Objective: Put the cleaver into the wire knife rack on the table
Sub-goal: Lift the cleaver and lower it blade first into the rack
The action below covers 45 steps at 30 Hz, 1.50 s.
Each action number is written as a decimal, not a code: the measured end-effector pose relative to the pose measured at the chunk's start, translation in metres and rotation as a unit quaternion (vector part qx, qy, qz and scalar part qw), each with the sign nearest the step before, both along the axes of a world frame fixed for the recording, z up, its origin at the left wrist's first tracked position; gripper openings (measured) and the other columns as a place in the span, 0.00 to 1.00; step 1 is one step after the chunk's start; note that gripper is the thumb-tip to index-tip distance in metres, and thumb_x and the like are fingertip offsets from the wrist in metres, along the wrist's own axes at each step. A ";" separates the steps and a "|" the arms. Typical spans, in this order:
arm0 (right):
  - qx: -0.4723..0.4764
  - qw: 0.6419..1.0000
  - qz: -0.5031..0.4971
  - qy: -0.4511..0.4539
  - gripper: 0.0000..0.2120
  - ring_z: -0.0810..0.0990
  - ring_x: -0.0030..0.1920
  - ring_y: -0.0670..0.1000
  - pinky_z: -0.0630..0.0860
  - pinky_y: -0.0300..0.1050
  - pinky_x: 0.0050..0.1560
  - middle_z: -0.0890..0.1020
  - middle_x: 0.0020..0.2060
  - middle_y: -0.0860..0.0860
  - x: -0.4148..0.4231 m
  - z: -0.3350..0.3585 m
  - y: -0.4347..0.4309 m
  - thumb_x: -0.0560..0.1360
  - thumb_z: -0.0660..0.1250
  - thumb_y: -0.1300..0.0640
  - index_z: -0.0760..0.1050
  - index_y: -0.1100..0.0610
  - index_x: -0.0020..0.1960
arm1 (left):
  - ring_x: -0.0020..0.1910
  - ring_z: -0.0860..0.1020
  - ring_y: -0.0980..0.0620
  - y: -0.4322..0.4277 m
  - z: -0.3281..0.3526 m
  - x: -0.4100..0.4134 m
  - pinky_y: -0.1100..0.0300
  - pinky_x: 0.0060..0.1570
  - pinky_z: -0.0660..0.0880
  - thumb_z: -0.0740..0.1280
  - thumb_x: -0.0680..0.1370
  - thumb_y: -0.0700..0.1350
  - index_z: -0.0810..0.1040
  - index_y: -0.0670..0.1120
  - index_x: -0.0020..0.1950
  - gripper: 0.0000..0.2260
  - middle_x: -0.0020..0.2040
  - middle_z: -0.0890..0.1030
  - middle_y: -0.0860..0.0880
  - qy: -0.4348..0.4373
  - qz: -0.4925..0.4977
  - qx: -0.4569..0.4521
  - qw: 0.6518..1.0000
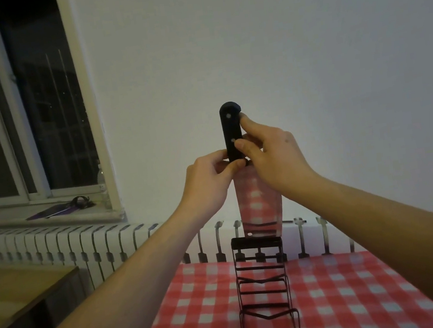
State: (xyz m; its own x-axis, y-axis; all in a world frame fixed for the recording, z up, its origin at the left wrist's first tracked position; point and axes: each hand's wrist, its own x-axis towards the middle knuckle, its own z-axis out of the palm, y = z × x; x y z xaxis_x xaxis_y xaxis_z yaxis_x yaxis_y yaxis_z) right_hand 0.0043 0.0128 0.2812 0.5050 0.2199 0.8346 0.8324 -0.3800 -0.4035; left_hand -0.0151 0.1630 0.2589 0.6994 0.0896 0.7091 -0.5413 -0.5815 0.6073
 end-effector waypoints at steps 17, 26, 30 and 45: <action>-0.007 1.000 0.017 0.006 0.23 0.80 0.48 0.48 0.70 0.35 0.44 0.84 0.50 0.47 0.016 -0.013 0.012 0.82 0.61 0.53 0.63 0.43 0.75 | 0.41 0.82 0.63 0.011 -0.013 0.004 0.67 0.38 0.78 0.69 0.80 0.51 0.84 0.57 0.59 0.09 0.38 0.84 0.66 -0.001 0.023 0.004 1.000; -0.019 0.999 0.032 0.013 0.22 0.80 0.48 0.48 0.72 0.35 0.45 0.84 0.49 0.47 0.018 -0.019 0.014 0.81 0.61 0.54 0.64 0.45 0.75 | 0.42 0.82 0.61 0.015 -0.020 0.008 0.61 0.43 0.80 0.70 0.79 0.51 0.85 0.57 0.57 0.08 0.41 0.86 0.63 0.015 0.023 -0.009 1.000; -0.023 0.999 0.033 0.023 0.22 0.80 0.48 0.47 0.70 0.32 0.44 0.83 0.49 0.46 0.021 -0.022 0.016 0.81 0.61 0.55 0.65 0.45 0.75 | 0.41 0.82 0.59 0.018 -0.025 0.010 0.58 0.43 0.81 0.70 0.79 0.51 0.85 0.58 0.57 0.08 0.40 0.85 0.65 0.024 0.026 -0.007 0.999; -0.001 0.997 0.052 0.063 0.22 0.82 0.48 0.46 0.72 0.32 0.45 0.84 0.47 0.45 0.031 -0.041 0.017 0.81 0.62 0.55 0.66 0.45 0.74 | 0.42 0.84 0.50 0.013 -0.043 0.015 0.50 0.46 0.82 0.69 0.80 0.50 0.85 0.55 0.59 0.09 0.44 0.87 0.57 0.052 0.039 -0.014 0.998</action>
State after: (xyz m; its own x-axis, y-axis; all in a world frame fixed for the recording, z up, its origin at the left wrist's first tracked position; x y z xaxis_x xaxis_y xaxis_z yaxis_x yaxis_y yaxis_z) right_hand 0.0357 0.0302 0.2401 0.5799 0.2775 0.7659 0.8102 -0.2949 -0.5066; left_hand 0.0003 0.1761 0.2159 0.7587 0.1652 0.6302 -0.4291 -0.6012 0.6741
